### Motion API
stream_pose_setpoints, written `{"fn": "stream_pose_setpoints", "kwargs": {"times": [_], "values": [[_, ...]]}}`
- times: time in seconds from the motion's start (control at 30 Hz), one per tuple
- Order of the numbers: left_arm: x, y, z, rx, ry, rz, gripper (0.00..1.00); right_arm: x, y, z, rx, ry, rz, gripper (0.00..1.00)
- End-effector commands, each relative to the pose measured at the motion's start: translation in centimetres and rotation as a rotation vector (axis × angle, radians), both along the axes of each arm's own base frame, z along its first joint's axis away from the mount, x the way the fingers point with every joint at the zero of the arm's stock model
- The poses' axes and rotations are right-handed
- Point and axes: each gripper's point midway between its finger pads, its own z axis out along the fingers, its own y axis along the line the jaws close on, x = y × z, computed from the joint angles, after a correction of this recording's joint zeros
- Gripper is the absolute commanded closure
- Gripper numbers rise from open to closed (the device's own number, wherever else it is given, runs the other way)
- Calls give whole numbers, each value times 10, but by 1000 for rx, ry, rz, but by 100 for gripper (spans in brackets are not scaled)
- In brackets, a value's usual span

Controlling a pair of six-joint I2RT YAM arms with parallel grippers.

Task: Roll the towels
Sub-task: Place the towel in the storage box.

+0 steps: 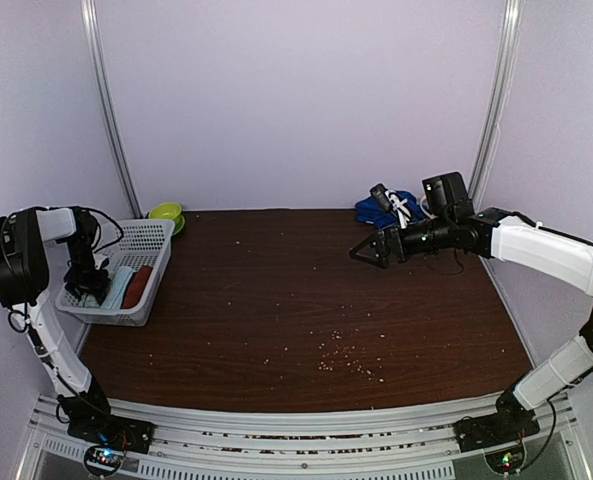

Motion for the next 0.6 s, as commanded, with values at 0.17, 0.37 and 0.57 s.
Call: {"fn": "stream_pose_setpoints", "kwargs": {"times": [0.17, 0.37, 0.57], "values": [[-3, 15, 37, 107, -77, 39, 2, -7, 2, 17, 19, -44, 16, 0], [15, 14, 75, 109, -204, 48, 2, -6, 4, 15, 6, -48, 15, 0], [37, 12, 144, 120, -436, 49, 2, -1, 0, 17, -18, -75, -11, 0]]}}
